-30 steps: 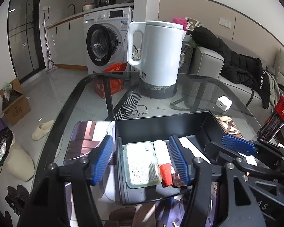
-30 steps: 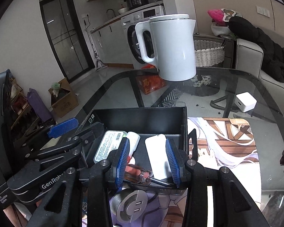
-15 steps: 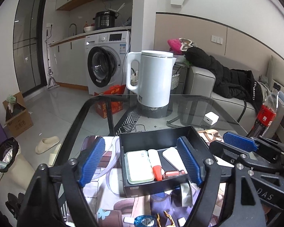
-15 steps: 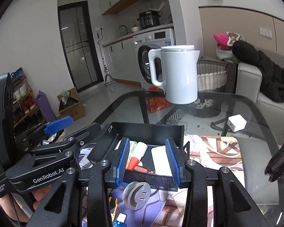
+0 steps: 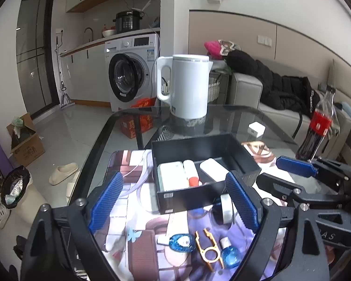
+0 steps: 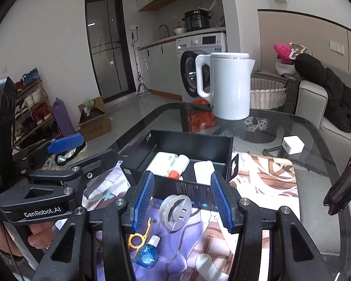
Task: Organize rigid objects
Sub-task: 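Reach the left tool toward the blue bottle and yellow tweezers while the right approaches the grey USB hub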
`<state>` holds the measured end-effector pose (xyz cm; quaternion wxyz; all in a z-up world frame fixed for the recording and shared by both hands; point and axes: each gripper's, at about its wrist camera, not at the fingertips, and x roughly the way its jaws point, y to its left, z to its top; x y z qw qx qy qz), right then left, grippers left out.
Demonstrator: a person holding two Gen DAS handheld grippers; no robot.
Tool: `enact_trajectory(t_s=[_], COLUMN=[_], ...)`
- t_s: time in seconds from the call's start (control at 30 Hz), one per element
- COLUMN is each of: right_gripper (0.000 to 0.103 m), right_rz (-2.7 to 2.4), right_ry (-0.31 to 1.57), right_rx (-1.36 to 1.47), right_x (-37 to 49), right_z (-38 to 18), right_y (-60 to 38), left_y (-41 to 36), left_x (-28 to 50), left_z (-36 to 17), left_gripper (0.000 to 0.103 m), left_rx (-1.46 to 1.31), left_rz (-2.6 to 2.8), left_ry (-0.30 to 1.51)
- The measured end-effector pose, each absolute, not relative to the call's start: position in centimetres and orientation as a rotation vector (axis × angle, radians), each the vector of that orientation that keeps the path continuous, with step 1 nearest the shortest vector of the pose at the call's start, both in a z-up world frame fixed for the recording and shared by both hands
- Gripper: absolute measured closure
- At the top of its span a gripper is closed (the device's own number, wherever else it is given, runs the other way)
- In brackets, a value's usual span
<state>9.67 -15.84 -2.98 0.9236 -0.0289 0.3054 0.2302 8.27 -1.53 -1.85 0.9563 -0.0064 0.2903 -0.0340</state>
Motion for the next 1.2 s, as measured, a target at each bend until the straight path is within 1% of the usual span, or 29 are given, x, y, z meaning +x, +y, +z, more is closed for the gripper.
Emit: enact_trajectory(t_s=[0.37, 0.7, 0.73, 0.77, 0.83, 0.93, 1.2], right_gripper=[0.051, 0.051, 0.050, 0.043, 0.036, 0.036, 0.036], right_rz=[0.462, 0.447, 0.449, 0.446, 0.443, 0.427, 0.414], right_ry=[0.876, 0.937, 0.940, 0.944, 0.953, 0.976, 0.982], right_rx=[-0.063, -0.104, -0.098, -0.103, -0.109, -0.104, -0.092], right_x=[12.0, 11.7, 11.6, 11.5, 11.5, 11.6, 12.0], right_z=[-7.2, -10.2, -10.4, -10.6, -11.1, -11.7, -12.3], right_y=[-13.5, -12.6, -12.8, -13.0, -13.1, -13.4, -13.9], left_y=[0.0, 0.8, 0.7, 0.5, 0.1, -0.2, -0.5], left_x=[10.1, 9.4, 9.3, 9.3, 9.3, 9.5, 10.0], left_z=[-6.2, -8.9, -9.2, -9.5, -10.2, -11.0, -11.4], left_gripper=[0.014, 0.014, 0.014, 0.014, 0.014, 0.014, 0.014], left_rx=[0.034, 0.013, 0.010, 0.013, 0.026, 0.026, 0.031], left_rz=[-0.064, -0.065, -0.076, -0.087, -0.089, -0.093, -0.099], left_ry=[0.850, 0.921, 0.927, 0.936, 0.956, 0.985, 0.993])
